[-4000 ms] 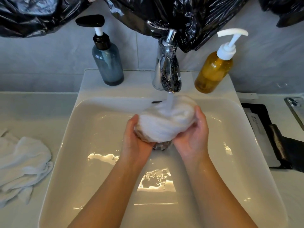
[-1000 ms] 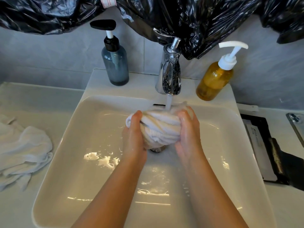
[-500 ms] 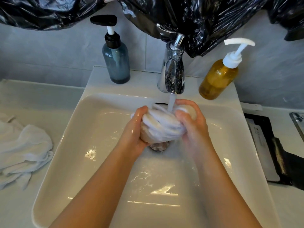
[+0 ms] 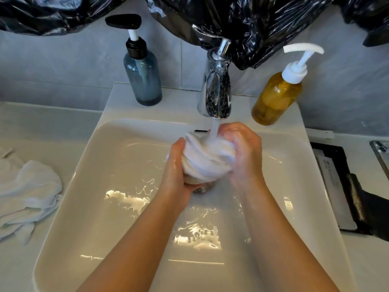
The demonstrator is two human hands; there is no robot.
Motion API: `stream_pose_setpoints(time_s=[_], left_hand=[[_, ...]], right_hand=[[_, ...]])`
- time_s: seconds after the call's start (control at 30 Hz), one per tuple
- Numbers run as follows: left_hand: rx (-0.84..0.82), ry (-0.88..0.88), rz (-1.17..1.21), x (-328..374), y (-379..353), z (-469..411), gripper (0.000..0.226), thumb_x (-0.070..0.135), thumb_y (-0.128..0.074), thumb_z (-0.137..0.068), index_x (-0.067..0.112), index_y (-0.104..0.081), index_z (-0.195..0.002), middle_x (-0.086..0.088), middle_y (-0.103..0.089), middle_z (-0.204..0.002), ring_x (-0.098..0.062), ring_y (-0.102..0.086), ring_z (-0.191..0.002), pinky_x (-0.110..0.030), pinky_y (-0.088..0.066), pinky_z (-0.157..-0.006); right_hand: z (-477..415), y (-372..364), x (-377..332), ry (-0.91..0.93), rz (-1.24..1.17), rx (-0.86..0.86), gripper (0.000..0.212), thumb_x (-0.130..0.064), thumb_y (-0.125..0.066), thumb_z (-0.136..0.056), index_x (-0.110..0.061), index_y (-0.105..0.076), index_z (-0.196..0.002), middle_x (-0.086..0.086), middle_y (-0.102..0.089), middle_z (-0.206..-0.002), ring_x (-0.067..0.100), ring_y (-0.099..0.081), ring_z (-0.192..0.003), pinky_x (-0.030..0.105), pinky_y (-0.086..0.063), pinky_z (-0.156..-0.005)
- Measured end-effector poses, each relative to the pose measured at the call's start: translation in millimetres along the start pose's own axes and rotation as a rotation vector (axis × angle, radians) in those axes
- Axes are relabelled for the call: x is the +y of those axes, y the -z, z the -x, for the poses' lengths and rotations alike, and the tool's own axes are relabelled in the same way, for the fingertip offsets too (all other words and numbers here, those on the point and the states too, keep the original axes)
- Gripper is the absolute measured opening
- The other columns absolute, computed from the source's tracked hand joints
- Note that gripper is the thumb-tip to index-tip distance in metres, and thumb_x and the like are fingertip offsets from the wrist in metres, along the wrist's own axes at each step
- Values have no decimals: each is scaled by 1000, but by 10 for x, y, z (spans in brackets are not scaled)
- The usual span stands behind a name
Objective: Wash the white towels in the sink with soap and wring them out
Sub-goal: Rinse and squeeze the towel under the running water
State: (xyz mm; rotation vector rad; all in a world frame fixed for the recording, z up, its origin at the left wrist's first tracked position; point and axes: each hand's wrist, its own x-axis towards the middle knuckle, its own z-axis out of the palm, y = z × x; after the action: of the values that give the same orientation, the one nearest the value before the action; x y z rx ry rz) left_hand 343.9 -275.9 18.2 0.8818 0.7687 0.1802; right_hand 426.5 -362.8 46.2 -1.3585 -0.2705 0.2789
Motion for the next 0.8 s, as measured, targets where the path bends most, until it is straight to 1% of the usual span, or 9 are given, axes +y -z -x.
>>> stream_pose_setpoints(time_s=[0.1, 0.17, 0.3, 0.37, 0.5, 0.57, 0.63, 0.73, 0.8], left_hand=[[-3, 81, 42, -10, -55, -16, 57, 56, -38, -93, 9, -65, -110, -21, -66, -91, -36, -61, -82, -35, -45, -67], [-21, 149, 73, -20, -65, -29, 62, 56, -36, -95, 5, -66, -114, -20, -70, -89, -34, -67, -75, -31, -51, -59], [3, 114, 41, -69, -14, -56, 60, 43, -37, -100, -9, -63, -115, -24, -68, -78, -37, -66, -75, -36, -53, -62], [66, 2, 8, -112, 19, -60, 56, 41, -41, -97, -7, -64, -112, -22, -67, -77, -36, -64, -76, -34, -50, -59], [161, -399, -124, -32, 120, -69, 40, 45, -53, -83, 11, -67, -98, -2, -69, -88, -17, -66, -91, -32, -55, -69], [85, -645, -341, 79, 183, -51, 44, 47, -53, -76, 10, -64, -96, 10, -67, -84, -4, -63, -83, -20, -51, -70], [-20, -731, -490, 168, 208, -31, 41, 44, -54, -78, 11, -64, -100, 13, -68, -88, -2, -64, -84, -17, -50, -73], [-54, -902, -735, 213, 238, -76, 35, 38, -58, -82, 14, -64, -106, 2, -66, -103, -11, -64, -98, -23, -49, -84], [-65, -1059, -880, 204, 259, -105, 35, 34, -60, -84, 7, -66, -106, -5, -64, -104, -15, -62, -98, -26, -49, -85]], right_hand=[[-54, 16, 69, 75, -2, -49, 33, -5, -47, -70, -25, -66, -53, -6, -62, -61, 13, -56, -63, 23, -45, -60], [-74, 44, 90, 64, -24, -83, 33, -4, -46, -70, -25, -66, -52, -5, -62, -61, 14, -55, -62, 23, -44, -60], [-31, 60, 119, -38, -102, -61, 20, -13, -54, -68, -21, -67, -56, 1, -65, -66, 16, -59, -66, 23, -47, -62], [-1, 75, 162, -169, -167, -13, 12, -18, -59, -71, -14, -71, -74, 6, -70, -80, 21, -64, -78, 28, -51, -69], [-35, 157, 150, -568, -414, -37, 37, -22, -63, -78, -12, -68, -113, 10, -70, -108, 28, -67, -100, 38, -52, -85], [-110, 230, 85, -723, -432, -108, 45, -23, -58, -72, -15, -68, -115, 10, -68, -110, 27, -64, -98, 37, -51, -81], [-162, 271, 57, -814, -359, -154, 37, -26, -58, -73, -16, -71, -107, 9, -69, -110, 27, -64, -98, 38, -52, -80], [-209, 285, 99, -895, -212, -81, 29, -37, -64, -88, -11, -74, -95, 10, -73, -90, 26, -69, -85, 41, -56, -79], [-237, 295, 151, -926, -151, -89, 35, -39, -64, -92, -7, -73, -105, 12, -74, -94, 28, -70, -89, 46, -55, -91]])
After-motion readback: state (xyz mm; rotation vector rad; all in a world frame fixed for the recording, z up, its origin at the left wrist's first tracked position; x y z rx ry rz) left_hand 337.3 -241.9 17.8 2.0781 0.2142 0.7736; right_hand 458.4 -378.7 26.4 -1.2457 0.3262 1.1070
